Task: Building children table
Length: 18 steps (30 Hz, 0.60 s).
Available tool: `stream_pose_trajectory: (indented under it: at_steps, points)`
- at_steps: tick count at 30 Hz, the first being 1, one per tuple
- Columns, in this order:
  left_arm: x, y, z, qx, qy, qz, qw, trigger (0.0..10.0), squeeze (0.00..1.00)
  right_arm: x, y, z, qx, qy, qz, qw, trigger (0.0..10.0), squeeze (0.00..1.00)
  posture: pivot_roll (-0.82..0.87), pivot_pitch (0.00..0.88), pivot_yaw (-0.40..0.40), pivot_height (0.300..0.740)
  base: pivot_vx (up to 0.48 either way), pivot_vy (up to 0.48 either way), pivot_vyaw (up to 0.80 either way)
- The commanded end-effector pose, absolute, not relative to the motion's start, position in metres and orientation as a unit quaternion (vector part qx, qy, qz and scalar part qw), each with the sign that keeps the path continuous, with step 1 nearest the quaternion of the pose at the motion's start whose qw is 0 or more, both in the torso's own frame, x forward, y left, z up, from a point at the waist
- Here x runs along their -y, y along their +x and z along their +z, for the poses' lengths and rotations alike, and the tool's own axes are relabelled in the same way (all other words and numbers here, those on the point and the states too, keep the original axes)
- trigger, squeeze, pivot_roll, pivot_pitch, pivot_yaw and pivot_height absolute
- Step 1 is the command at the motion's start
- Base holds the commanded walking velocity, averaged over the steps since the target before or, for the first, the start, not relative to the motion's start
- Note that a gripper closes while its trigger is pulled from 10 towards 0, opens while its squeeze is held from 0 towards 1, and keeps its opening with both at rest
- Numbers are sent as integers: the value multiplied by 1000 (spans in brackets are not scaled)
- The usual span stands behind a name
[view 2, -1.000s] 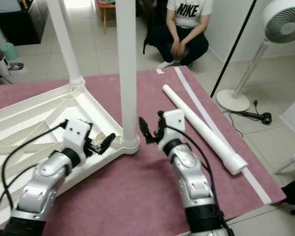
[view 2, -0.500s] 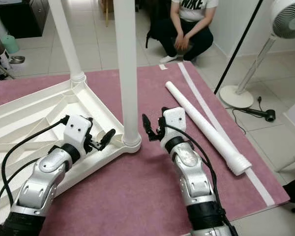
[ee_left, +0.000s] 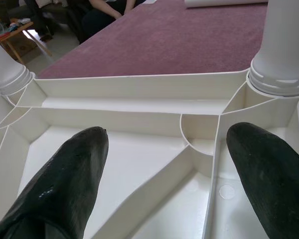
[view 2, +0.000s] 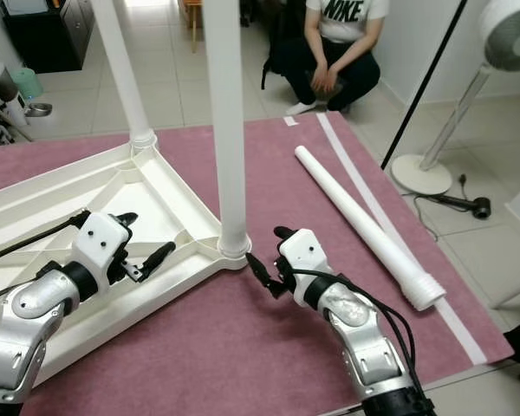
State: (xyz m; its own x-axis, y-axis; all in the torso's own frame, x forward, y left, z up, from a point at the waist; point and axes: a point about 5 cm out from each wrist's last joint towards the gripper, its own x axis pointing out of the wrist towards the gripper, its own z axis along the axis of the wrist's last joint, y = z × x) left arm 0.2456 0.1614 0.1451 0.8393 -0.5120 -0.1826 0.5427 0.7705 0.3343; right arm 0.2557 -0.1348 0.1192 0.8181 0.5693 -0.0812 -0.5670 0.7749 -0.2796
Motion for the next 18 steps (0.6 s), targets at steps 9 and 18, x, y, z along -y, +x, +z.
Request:
stream_pose_trajectory:
  at_steps: [9, 18]
  points:
    - [-155, 247, 145, -32, 174, -276, 945, 10000, 0, 132, 255, 120, 8, -143, 301, 943, 10000, 0, 48, 0, 55, 740, 0, 0, 0]
    - [-155, 247, 145, -32, 174, -276, 945, 10000, 0, 132, 255, 120, 8, -143, 301, 943, 10000, 0, 48, 0, 55, 740, 0, 0, 0]
